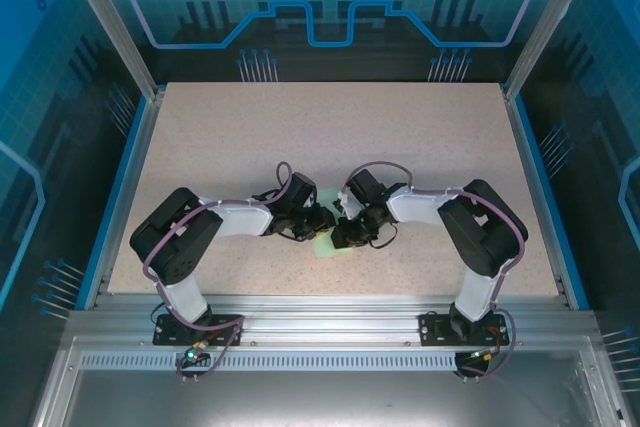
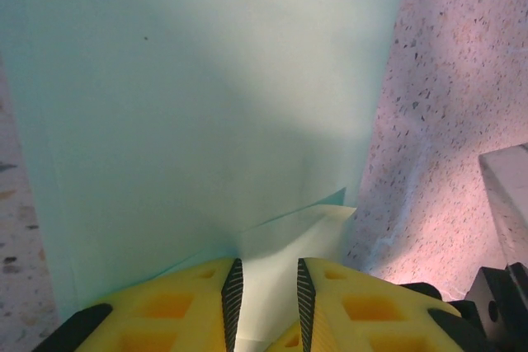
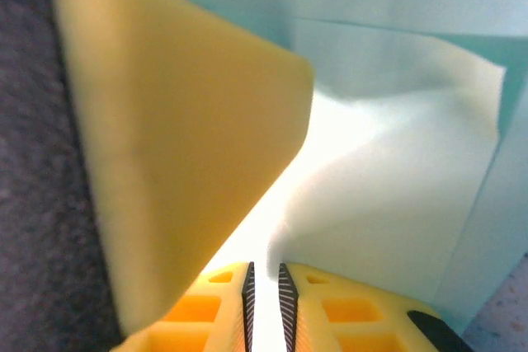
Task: Fold a paper plane with a square sheet of paper (pick it up from the middle)
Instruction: Fold the triangle a second time at the center of the table.
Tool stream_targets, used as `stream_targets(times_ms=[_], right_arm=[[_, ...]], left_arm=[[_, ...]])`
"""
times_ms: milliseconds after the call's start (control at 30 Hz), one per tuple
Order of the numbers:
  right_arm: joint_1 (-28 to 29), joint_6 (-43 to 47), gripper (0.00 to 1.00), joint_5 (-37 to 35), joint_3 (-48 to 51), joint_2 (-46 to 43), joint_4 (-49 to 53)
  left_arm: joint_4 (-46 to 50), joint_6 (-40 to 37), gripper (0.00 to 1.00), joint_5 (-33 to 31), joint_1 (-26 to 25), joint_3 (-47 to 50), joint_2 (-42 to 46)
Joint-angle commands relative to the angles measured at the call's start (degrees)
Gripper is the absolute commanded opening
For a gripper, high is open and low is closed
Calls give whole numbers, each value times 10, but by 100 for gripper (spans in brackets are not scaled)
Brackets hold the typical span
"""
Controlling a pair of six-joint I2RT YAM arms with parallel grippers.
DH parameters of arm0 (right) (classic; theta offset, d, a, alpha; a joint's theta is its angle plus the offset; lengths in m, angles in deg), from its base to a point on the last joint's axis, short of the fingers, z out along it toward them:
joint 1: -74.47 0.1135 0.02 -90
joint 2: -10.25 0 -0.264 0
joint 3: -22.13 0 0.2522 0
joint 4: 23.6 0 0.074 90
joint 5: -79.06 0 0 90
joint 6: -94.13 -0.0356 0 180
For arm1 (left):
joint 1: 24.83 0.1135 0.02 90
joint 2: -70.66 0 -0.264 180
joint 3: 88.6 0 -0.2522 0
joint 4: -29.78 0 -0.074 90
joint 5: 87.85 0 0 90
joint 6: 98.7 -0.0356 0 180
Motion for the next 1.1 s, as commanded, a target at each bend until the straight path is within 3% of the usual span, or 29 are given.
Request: stream_targets(times_ms=[0, 367, 1067], right_arm=[[-8, 0, 19, -19, 25, 17, 3], [-43, 7, 20, 7, 70, -10, -7], [-44, 8, 20, 8, 78, -11, -8]], left_arm=[[38, -15, 29, -25, 2, 11, 2], [41, -17, 29, -24, 2, 3, -5], [40, -17, 29, -24, 2, 6, -1]])
